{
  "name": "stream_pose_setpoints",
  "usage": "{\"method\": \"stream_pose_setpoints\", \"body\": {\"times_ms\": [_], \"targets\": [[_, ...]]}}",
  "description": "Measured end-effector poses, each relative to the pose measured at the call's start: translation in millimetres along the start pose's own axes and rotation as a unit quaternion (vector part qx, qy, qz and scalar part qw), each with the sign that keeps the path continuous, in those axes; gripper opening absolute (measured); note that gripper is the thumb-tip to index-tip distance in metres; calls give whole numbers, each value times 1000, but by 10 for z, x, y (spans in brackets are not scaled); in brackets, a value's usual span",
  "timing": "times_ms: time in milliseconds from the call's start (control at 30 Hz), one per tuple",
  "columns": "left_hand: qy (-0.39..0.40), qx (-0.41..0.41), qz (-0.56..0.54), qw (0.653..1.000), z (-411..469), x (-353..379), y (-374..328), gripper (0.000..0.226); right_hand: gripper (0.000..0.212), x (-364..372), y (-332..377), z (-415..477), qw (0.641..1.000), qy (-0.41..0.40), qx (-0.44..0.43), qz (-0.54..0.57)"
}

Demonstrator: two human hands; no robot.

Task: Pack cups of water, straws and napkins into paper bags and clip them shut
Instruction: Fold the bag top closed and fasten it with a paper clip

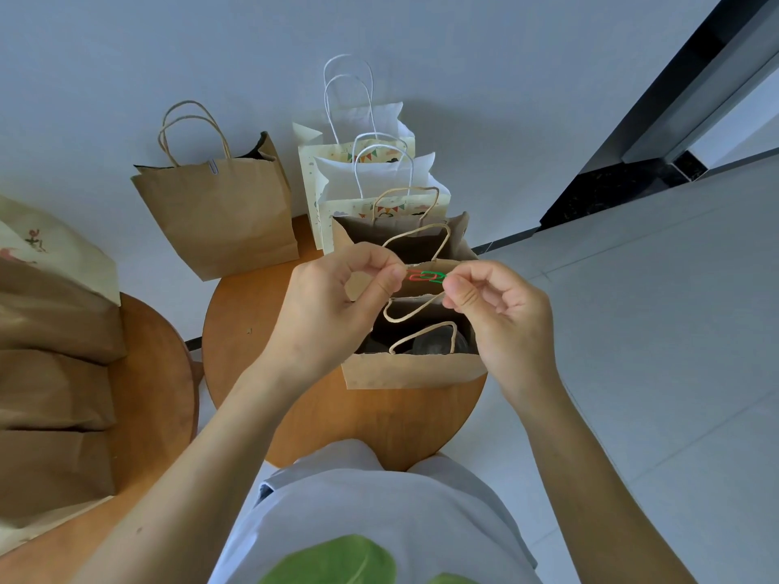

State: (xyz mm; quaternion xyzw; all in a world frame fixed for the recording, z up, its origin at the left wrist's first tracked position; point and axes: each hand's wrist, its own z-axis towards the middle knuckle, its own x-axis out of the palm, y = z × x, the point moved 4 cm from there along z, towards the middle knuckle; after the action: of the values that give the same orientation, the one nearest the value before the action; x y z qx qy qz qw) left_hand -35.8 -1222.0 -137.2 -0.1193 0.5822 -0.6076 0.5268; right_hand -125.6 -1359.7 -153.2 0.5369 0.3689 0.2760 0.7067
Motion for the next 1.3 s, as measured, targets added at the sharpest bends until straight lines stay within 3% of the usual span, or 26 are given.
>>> {"method": "stream_pose_setpoints", "body": {"times_ms": [167,667,1100,1300], "targets": [[9,12,-12,1000,2,43,-41,5,12,32,29,4,1000,10,11,23],[-24,22,-3,999,-3,83,6,7,14,95,8,-28,994,15,60,93],[-27,28,-16,999,37,129,-12,11,11,74,11,0,994,14,68,91],[-37,44,-30,998,37,172,-5,24,11,80,-2,18,993,27,75,84]]}}
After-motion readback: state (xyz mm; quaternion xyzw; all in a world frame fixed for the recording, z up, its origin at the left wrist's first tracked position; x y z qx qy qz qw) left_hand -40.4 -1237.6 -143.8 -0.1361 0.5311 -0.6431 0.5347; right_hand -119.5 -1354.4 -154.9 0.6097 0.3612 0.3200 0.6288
